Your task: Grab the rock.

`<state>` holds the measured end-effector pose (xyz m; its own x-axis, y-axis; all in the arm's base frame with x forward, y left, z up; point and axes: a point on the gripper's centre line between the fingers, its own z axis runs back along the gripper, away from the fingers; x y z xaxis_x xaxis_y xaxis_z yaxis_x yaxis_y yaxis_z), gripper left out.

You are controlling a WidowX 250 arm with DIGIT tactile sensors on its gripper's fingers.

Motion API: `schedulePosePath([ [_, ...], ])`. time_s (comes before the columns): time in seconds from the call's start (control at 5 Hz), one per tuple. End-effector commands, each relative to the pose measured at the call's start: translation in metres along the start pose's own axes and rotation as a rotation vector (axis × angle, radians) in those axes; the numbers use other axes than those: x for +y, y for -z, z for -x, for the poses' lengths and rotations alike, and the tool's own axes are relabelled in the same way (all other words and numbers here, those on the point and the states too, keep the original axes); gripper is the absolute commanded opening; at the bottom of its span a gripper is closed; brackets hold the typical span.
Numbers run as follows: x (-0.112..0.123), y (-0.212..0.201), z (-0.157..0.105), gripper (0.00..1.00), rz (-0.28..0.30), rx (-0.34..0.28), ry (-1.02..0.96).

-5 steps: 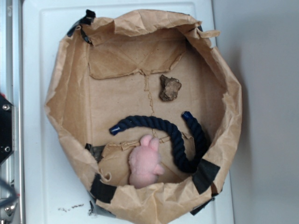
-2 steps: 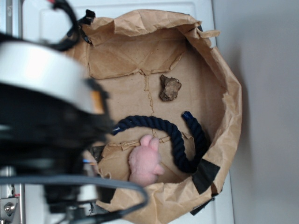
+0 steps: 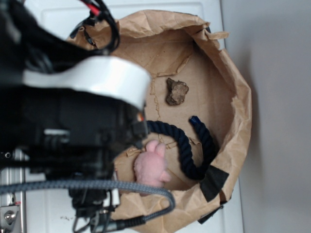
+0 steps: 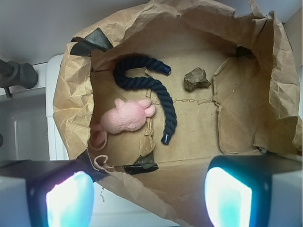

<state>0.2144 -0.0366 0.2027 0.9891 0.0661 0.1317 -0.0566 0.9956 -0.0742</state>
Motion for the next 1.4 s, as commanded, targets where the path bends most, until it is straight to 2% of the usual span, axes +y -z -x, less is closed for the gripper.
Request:
schedulePosePath([
  [0.0, 0.004, -0.013, -0.008, 1.00, 0.004, -0.053, -0.023],
  [0.2, 0.001, 0.025, -0.019, 1.00, -0.011, -0.069, -0.074],
  [0.4, 0.002, 0.062, -0.039, 1.00, -0.057, -0.102, -0.096],
  [0.8, 0.021, 0.110, -0.076, 1.00, -0.076, -0.131, -0.121],
  [1.0, 0.036, 0.112, -0.082, 1.00, -0.079, -0.108, -0.106],
  [1.2, 0.059, 0.101, -0.077, 1.00, -0.072, -0.106, -0.077],
])
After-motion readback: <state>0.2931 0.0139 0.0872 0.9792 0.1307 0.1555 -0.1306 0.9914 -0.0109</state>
